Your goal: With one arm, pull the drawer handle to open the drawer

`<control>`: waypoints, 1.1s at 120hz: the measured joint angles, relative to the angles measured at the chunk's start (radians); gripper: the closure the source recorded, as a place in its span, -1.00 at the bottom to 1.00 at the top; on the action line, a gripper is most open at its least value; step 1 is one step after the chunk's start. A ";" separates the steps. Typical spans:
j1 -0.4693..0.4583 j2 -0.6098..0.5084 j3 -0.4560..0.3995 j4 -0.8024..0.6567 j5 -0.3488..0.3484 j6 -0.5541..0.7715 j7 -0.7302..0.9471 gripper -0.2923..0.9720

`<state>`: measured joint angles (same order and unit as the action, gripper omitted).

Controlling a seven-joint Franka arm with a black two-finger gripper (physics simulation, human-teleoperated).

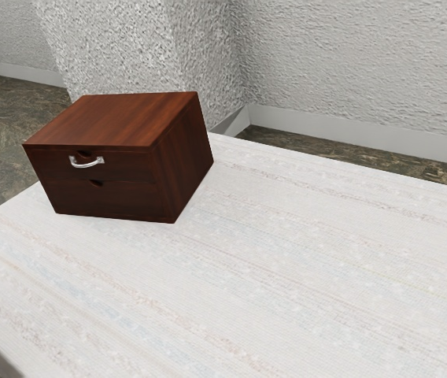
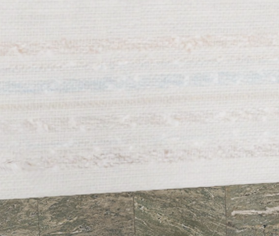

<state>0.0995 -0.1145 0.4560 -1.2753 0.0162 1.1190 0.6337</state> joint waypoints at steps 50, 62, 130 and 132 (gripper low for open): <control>0.000 -0.001 0.002 -0.005 -0.076 0.182 0.377 -0.53; 0.027 0.055 0.026 -0.007 -0.074 0.178 0.435 -0.54; -0.020 -0.089 0.043 -0.244 0.075 0.224 0.676 -0.54; -0.021 -0.090 0.044 -0.248 0.086 0.232 0.681 -0.54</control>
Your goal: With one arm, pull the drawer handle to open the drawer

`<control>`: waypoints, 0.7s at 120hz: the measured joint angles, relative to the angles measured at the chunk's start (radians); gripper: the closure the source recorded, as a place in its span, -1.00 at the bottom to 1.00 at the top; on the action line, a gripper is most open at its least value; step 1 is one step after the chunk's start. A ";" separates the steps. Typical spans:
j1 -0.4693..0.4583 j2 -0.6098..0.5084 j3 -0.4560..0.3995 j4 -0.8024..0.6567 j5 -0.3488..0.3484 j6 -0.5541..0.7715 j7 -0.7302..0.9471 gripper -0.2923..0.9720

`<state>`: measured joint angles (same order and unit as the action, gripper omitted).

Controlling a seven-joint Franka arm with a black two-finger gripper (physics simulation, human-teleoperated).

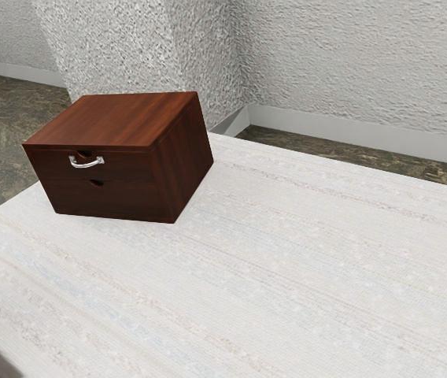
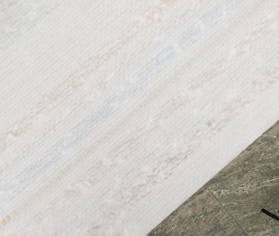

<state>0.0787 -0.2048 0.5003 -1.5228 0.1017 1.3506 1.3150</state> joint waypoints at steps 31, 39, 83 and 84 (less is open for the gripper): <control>0.007 0.003 0.027 -0.082 0.124 0.153 0.061 -0.54; 0.009 0.004 0.029 -0.100 0.139 0.206 0.076 -0.54; 0.014 0.096 0.075 -0.114 0.156 0.455 0.139 -0.54; 0.014 0.097 0.076 -0.114 0.156 0.459 0.140 -0.54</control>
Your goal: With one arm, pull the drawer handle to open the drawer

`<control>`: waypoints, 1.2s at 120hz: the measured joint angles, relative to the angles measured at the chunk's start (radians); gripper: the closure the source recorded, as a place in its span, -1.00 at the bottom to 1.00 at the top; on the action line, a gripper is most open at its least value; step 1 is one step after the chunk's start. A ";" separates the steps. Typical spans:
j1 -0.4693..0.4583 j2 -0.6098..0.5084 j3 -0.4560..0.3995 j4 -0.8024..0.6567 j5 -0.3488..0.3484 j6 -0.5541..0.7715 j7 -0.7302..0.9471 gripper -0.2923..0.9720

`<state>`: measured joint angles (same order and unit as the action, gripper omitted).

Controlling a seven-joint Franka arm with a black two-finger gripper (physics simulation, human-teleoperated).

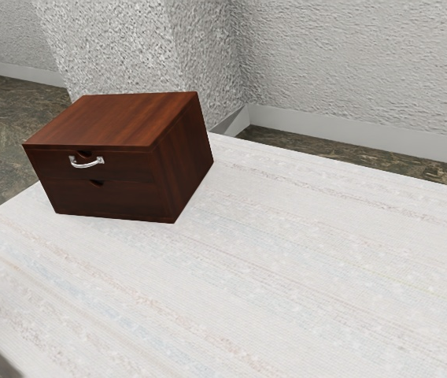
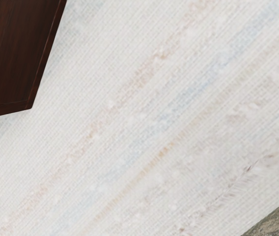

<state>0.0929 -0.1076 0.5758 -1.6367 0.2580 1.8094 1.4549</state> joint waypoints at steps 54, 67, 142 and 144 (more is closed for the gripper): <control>0.026 0.097 0.046 0.029 -0.002 0.127 0.044 -0.54; 0.044 0.128 0.039 0.053 -0.003 0.145 0.048 -0.54; -0.011 0.182 0.042 0.075 -0.027 0.198 0.034 -0.15; -0.009 0.185 0.041 0.075 -0.028 0.199 0.033 -0.15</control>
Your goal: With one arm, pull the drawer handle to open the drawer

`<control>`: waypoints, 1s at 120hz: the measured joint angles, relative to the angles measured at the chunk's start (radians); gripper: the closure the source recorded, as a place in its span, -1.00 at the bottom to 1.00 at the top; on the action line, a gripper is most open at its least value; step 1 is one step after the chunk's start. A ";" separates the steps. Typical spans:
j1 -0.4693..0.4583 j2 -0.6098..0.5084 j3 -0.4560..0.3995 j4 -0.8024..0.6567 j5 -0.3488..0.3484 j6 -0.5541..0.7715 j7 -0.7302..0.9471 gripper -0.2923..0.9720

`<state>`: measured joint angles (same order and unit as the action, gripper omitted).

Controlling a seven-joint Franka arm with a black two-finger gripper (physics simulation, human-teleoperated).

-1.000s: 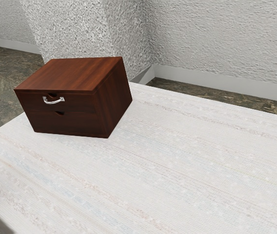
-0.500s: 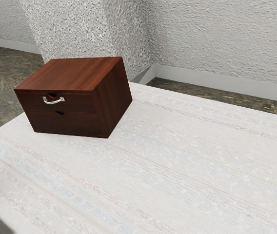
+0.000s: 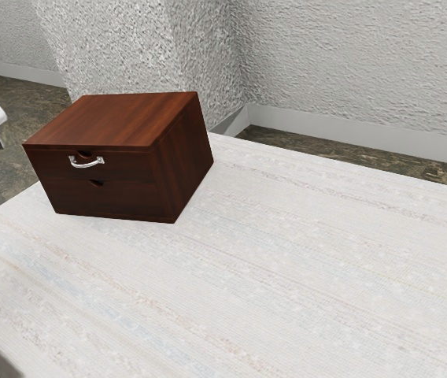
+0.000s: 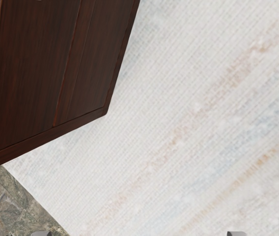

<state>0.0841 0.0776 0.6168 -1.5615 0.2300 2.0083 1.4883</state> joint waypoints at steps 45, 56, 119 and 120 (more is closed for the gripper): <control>0.007 0.067 -0.014 0.027 -0.035 0.024 -0.011 -0.09; 0.004 0.080 -0.024 0.030 -0.040 0.030 -0.013 -0.09; 0.007 0.136 -0.076 0.041 -0.061 0.055 -0.019 -0.08; 0.007 0.137 -0.077 0.041 -0.061 0.055 -0.019 -0.08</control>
<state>0.0911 0.2143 0.5396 -1.5204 0.1688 2.0636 1.4695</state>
